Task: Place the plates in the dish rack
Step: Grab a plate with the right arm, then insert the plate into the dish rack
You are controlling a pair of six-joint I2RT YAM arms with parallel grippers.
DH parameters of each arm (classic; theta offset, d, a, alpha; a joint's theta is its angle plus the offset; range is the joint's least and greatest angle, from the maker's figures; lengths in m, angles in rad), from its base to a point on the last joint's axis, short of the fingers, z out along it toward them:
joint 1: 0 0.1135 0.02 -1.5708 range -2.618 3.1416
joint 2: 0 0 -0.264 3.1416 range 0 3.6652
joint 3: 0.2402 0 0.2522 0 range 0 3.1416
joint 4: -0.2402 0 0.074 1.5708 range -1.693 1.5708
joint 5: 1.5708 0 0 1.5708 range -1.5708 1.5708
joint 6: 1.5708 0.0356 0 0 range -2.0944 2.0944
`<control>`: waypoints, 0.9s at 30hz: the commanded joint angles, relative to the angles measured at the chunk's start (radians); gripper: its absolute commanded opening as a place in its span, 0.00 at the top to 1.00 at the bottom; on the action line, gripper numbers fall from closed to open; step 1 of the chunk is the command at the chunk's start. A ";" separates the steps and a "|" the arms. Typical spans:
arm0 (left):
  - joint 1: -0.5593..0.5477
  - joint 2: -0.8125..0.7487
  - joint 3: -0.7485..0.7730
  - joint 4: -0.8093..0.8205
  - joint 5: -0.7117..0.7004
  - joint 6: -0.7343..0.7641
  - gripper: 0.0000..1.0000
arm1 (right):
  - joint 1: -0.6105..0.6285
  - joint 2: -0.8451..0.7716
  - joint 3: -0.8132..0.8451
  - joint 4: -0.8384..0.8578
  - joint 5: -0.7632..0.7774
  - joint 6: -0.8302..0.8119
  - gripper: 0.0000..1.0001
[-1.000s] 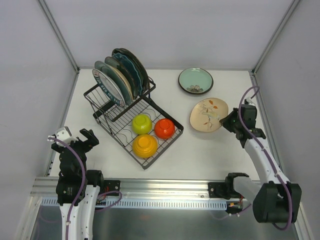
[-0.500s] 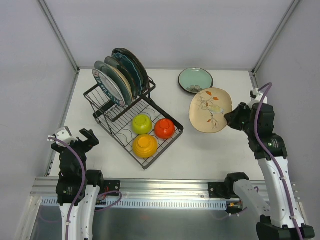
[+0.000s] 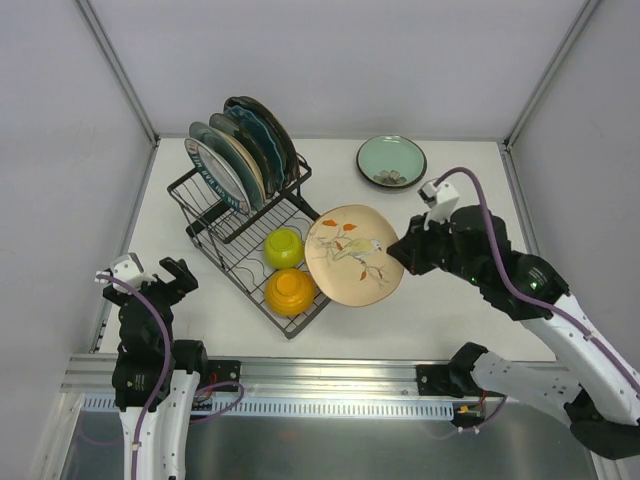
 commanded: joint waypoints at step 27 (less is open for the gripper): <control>-0.009 -0.151 -0.002 0.033 0.012 0.020 0.02 | 0.621 0.587 0.646 0.700 0.598 -0.449 0.99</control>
